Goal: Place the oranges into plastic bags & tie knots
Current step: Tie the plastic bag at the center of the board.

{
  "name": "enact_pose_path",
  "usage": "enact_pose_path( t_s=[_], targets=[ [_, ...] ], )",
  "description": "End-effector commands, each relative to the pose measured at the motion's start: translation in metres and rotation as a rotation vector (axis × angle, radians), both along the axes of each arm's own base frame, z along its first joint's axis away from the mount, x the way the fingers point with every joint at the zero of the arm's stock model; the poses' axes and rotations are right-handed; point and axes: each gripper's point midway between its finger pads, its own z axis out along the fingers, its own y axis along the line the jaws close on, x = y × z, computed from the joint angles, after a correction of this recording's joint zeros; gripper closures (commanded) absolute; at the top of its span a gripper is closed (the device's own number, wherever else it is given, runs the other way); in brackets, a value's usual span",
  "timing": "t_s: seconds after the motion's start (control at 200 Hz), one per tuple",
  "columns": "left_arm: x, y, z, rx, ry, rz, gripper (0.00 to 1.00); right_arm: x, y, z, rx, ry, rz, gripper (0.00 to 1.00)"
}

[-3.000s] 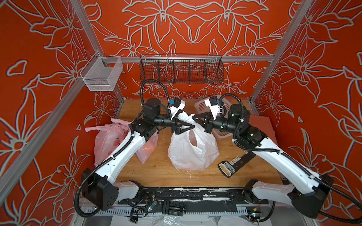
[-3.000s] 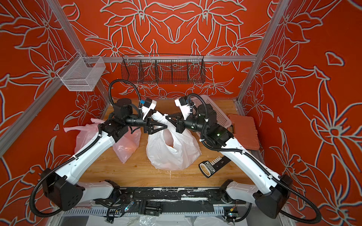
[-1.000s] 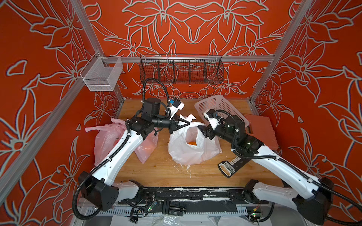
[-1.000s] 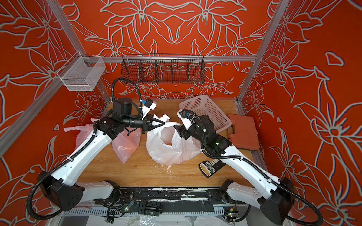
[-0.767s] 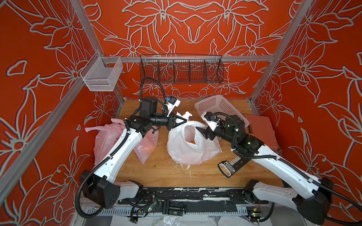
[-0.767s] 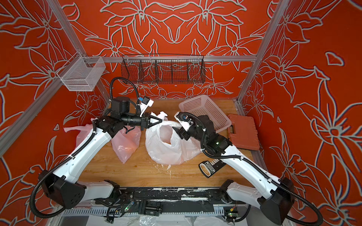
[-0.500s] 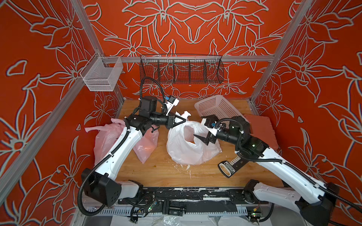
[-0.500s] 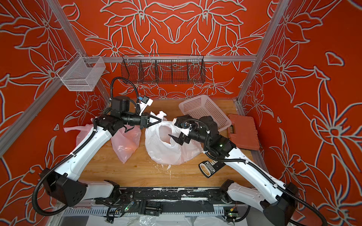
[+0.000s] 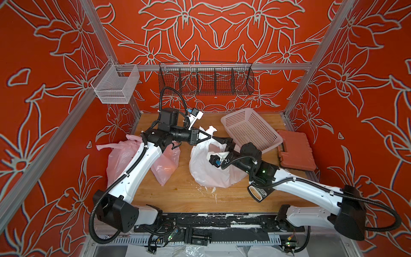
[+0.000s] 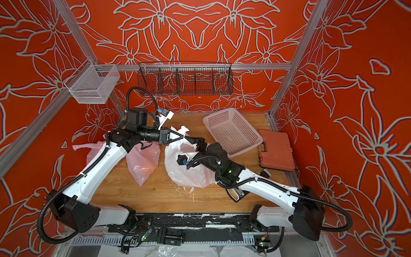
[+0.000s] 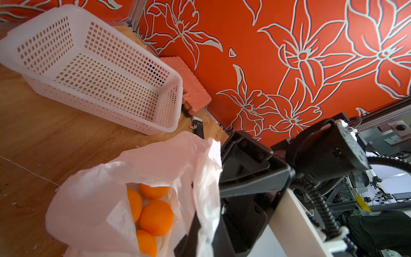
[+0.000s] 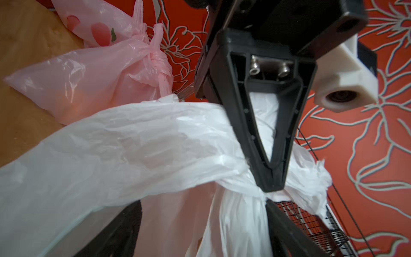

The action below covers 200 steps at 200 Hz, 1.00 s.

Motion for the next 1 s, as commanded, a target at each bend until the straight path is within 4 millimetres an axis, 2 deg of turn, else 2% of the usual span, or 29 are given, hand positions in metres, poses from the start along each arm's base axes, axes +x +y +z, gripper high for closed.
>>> enact_pose_path(
  t_s=[0.0,0.21,0.505,0.751,0.886,0.996],
  targets=[
    [-0.005,0.000,0.003,-0.007,0.036,-0.019,1.00,0.005,-0.003,0.040,0.055,-0.200,-0.044,0.16],
    [-0.003,0.008,0.002,-0.011,0.061,0.006,1.00,0.012,-0.016,0.035,-0.006,-0.244,-0.116,0.14],
    [-0.005,0.006,0.003,-0.033,0.107,0.002,1.00,0.008,0.001,0.047,0.026,-0.334,-0.103,0.11],
    [-0.005,0.006,0.002,-0.033,0.120,-0.007,1.00,0.004,0.020,0.036,-0.008,-0.311,-0.047,0.23],
    [-0.006,0.006,0.000,-0.031,0.123,-0.007,0.96,0.004,0.025,0.034,-0.012,-0.293,-0.038,0.26],
    [-0.007,0.006,-0.002,-0.023,0.128,-0.015,0.90,0.008,0.027,0.034,-0.018,-0.283,-0.050,0.32]
  ],
)
